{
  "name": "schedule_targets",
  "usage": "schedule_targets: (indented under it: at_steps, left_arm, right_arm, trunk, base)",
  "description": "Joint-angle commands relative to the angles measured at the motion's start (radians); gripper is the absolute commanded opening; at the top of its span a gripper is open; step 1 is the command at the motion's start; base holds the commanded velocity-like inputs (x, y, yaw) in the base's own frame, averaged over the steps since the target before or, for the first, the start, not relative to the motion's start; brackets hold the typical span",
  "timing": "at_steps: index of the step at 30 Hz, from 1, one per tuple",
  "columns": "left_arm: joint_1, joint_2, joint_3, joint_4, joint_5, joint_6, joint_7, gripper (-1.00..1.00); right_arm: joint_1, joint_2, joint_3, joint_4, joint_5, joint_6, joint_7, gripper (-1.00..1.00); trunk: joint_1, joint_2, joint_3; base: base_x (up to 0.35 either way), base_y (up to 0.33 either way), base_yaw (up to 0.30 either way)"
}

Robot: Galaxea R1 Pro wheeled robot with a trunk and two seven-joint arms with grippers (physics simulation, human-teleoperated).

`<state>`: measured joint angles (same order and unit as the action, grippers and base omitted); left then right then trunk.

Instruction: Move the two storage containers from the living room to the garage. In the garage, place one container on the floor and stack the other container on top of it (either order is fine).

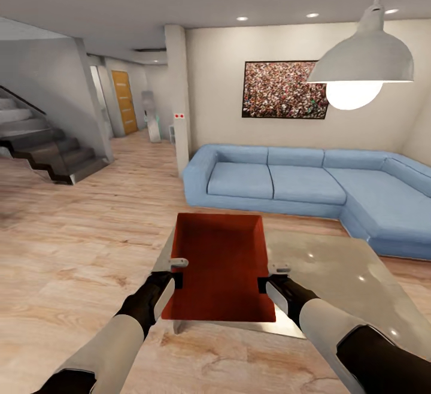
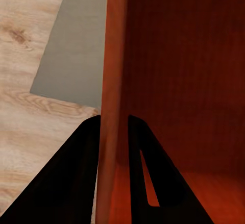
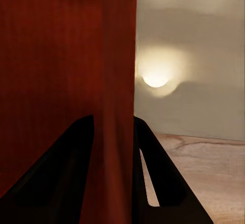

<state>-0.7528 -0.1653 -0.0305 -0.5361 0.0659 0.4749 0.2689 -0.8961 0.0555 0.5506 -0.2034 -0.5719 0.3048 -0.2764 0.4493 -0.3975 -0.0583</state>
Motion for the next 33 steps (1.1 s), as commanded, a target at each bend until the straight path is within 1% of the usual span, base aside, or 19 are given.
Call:
schedule_targets:
  at_steps: [1,33]
  left_arm:
    - [0.000,0.001,-0.009,0.031,0.015,0.011,0.010,-1.00]
    - [0.000,0.001,-0.009,0.031,0.015,0.011,0.010,-1.00]
  right_arm:
    - [-0.002,-0.005,-0.005,-0.004,0.018,-0.056,-0.004,-1.00]
    - [-0.002,-0.005,-0.005,-0.004,0.018,-0.056,-0.005,-1.00]
  trunk:
    - [0.001,-0.003,-0.002]
    - [0.001,-0.003,-0.002]
  base:
    - [0.000,0.000,0.300]
    - [0.000,0.000,0.300]
